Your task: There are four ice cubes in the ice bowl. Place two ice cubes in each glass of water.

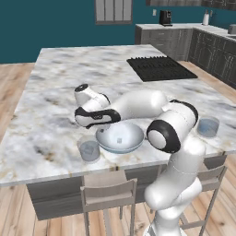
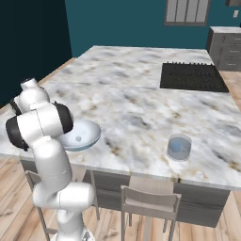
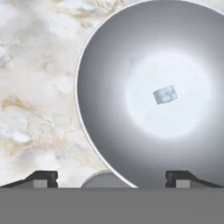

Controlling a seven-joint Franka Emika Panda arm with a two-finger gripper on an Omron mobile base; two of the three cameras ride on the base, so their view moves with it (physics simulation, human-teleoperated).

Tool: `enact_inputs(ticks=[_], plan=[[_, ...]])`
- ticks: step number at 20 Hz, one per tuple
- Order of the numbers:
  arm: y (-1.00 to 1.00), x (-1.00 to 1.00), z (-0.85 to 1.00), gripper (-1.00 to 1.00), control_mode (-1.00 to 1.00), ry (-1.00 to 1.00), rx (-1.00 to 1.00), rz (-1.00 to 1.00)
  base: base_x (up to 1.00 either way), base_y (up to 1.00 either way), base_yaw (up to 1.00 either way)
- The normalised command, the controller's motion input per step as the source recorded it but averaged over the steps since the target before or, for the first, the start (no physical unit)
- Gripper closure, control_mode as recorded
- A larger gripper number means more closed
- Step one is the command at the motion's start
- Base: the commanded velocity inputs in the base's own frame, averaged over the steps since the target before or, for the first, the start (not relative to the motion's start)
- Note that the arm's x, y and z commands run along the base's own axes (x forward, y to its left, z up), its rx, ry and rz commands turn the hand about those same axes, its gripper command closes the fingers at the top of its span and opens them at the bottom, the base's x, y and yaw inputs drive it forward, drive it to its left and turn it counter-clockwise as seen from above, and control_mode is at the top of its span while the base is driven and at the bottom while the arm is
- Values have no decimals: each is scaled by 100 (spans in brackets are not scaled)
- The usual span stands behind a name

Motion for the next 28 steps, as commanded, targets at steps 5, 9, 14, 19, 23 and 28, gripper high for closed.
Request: enact_inputs(ticks=[5, 9, 14, 19, 23, 28], plan=[[-79, -26, 4, -100, -100, 4, 6, 13, 0, 0, 0], [-76, -15, 0, -100, -100, 18, 0, 21, 0, 0, 0], [-69, 2, 18, -100, -100, 22, 0, 25, 0, 0, 0], [-37, 20, 8, -100, -100, 33, -2, 31, 0, 0, 0], [-3, 21, -20, -100, -100, 15, -1, 23, 0, 0, 0], [0, 2, -36, -100, -100, -28, 6, 7, 0, 0, 0]])
